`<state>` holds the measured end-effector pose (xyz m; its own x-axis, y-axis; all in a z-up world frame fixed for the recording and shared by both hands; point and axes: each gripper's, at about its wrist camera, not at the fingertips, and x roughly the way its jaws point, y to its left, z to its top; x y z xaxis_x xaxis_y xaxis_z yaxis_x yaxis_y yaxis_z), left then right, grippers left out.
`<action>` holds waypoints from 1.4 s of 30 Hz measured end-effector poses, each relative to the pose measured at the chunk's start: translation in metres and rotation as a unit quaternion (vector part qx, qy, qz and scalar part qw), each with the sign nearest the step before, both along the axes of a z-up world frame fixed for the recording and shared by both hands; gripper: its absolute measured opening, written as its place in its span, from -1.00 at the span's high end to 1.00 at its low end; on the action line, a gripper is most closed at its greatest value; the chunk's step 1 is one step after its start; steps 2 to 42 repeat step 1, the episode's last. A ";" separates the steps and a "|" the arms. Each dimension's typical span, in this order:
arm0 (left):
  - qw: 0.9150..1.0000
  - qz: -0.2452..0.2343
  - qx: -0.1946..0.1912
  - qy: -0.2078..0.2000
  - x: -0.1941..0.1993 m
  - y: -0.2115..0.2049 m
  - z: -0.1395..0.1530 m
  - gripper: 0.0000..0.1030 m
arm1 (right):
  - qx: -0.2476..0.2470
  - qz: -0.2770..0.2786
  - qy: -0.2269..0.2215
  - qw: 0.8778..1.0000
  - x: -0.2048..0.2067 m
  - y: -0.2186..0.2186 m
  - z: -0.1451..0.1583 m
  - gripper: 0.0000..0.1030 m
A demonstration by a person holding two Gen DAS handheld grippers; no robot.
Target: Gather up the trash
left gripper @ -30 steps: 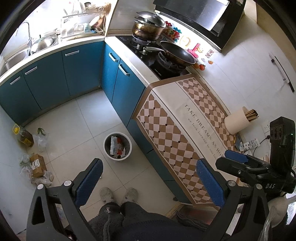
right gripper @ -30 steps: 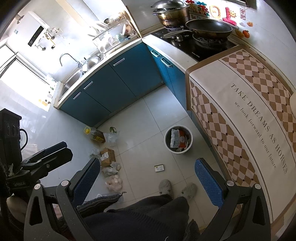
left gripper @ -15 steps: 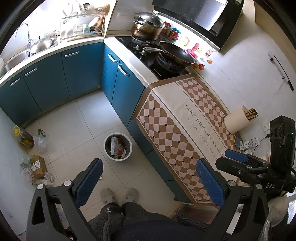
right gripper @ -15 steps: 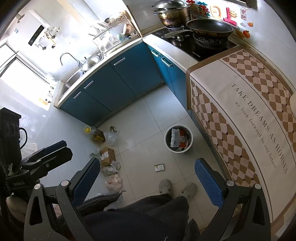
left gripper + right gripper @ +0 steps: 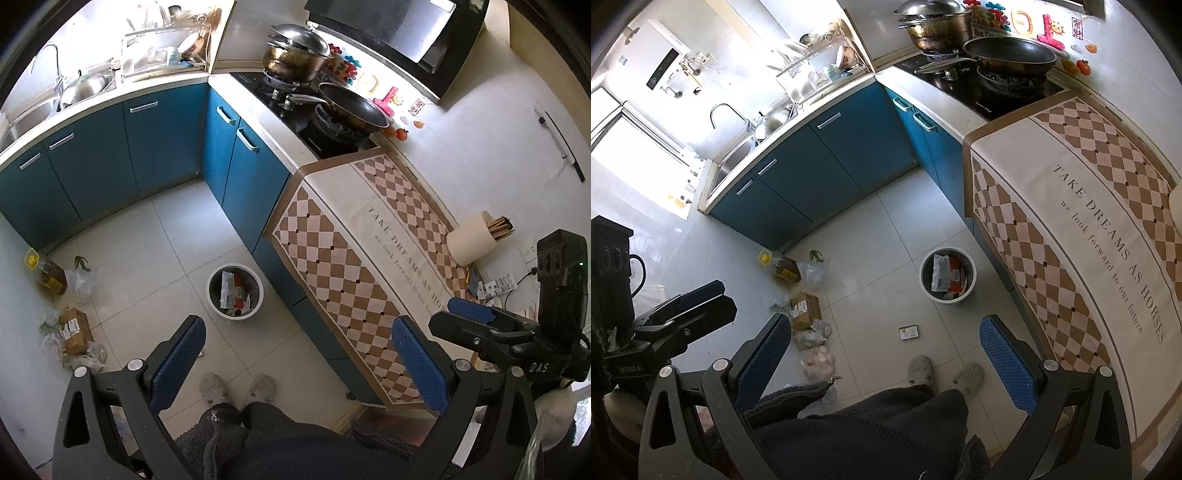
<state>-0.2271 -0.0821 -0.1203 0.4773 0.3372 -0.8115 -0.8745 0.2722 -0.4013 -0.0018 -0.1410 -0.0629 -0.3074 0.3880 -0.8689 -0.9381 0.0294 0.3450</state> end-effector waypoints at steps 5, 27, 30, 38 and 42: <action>1.000 0.000 0.000 0.000 -0.001 0.001 0.000 -1.00 | 0.000 0.000 0.000 1.000 0.000 -0.001 0.000 -1.00; 1.000 0.000 0.000 0.000 -0.001 0.001 0.000 -1.00 | 0.000 0.000 0.000 1.000 0.000 -0.001 0.000 -1.00; 1.000 0.000 0.000 0.000 -0.001 0.001 0.000 -1.00 | 0.000 0.000 0.000 1.000 0.000 -0.001 0.000 -1.00; 1.000 0.000 0.000 0.000 -0.001 0.001 0.000 -1.00 | 0.000 0.000 0.000 1.000 0.000 -0.001 0.000 -1.00; 1.000 0.000 0.000 0.000 -0.001 0.001 0.000 -1.00 | 0.000 0.000 0.000 1.000 0.000 -0.001 0.000 -1.00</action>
